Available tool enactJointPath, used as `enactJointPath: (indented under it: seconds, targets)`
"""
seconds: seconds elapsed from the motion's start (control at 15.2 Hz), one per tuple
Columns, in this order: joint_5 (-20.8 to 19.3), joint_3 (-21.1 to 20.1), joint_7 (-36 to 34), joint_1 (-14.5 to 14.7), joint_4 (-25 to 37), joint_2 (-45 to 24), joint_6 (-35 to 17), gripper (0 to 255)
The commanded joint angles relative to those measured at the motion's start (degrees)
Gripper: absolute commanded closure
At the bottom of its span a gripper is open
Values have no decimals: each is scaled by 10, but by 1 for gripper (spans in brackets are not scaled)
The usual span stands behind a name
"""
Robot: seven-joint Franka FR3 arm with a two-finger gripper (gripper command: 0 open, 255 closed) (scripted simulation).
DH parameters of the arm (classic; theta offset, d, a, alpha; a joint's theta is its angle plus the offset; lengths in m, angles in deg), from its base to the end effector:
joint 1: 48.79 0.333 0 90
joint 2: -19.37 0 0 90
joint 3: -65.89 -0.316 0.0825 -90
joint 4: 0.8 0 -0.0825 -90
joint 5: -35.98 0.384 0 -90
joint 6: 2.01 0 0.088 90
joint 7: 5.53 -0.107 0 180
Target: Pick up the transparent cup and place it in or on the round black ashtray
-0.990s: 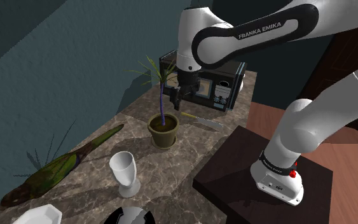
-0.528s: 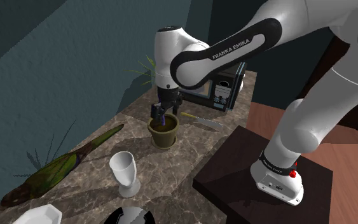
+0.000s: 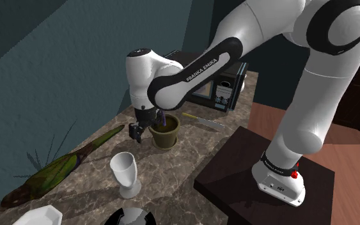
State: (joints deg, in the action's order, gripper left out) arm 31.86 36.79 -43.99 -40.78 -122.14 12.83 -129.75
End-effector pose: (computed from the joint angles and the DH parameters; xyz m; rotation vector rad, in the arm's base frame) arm 0.4492 0.3328 0.3676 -3.1348 -0.0266 -0.0178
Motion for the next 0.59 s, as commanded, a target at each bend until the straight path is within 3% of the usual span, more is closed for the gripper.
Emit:
enactJointPath:
  seconds: [0.0, 0.4, 0.53]
  targets:
    - [-32, -3, -32, 15, 31, -48, -8, 0]
    - [-106, 12, -99, 76, 145, -182, -2, 0]
    - [-111, 16, -102, 79, 142, -191, -14, 0]
